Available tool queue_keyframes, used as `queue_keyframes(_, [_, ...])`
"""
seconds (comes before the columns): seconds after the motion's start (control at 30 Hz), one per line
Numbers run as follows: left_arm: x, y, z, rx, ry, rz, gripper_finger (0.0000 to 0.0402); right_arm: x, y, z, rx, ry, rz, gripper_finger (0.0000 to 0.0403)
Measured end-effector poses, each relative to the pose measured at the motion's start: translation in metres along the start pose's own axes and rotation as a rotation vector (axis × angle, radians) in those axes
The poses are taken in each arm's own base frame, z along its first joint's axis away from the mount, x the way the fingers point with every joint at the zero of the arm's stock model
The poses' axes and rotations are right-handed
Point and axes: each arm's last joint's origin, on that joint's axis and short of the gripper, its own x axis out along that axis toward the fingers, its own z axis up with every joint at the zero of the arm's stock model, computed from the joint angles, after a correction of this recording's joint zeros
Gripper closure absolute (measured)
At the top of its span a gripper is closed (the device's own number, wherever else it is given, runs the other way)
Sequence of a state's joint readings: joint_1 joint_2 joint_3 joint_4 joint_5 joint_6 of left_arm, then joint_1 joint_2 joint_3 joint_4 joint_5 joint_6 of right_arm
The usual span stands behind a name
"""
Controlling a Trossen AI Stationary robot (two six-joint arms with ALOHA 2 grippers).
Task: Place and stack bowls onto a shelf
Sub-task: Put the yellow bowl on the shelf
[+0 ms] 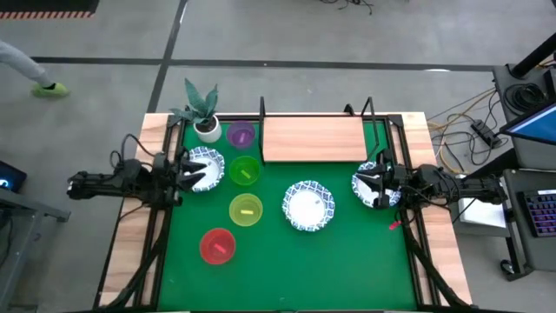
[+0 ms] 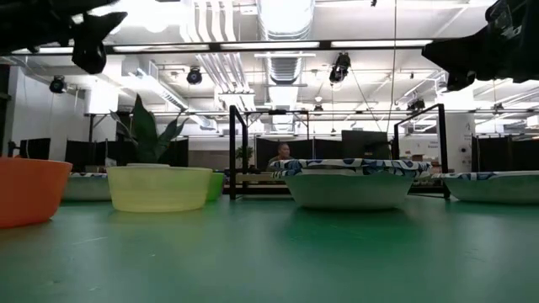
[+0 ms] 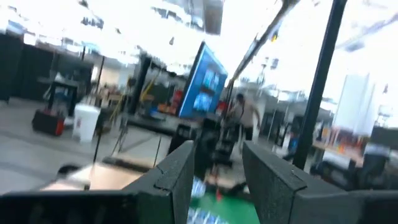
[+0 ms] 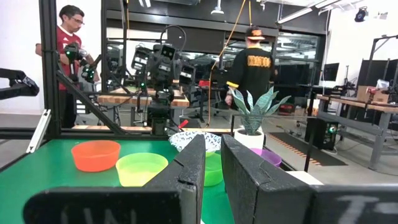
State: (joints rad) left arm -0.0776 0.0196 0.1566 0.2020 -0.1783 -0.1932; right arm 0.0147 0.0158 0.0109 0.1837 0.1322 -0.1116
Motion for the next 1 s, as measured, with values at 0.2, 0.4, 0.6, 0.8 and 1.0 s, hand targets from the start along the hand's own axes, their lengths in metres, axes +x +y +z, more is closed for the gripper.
queue_keyframes(0.2, [0.000, -0.002, 0.010, -0.021, -0.100, -0.017, 0.0281, 0.000, 0.001, -0.001, 0.293, 0.009, 0.025, 0.0360])
queue_keyframes(0.4, [0.002, -0.002, 0.009, -0.024, -0.091, -0.024, 0.0281, 0.001, 0.007, 0.003, 0.301, -0.010, 0.205, 0.0360])
queue_keyframes(0.6, [0.011, -0.005, 0.010, -0.058, -0.116, -0.067, 0.0281, 0.001, 0.010, 0.012, 0.285, -0.100, 0.250, 0.0360])
queue_keyframes(0.8, [0.026, -0.011, 0.015, -0.061, -0.203, -0.149, 0.0281, 0.003, 0.009, 0.021, 0.241, -0.201, 0.236, 0.0360])
queue_keyframes(1.0, [0.042, -0.013, 0.006, -0.044, -0.193, -0.186, 0.0281, 0.007, 0.007, 0.032, 0.218, -0.288, 0.200, 0.0360])
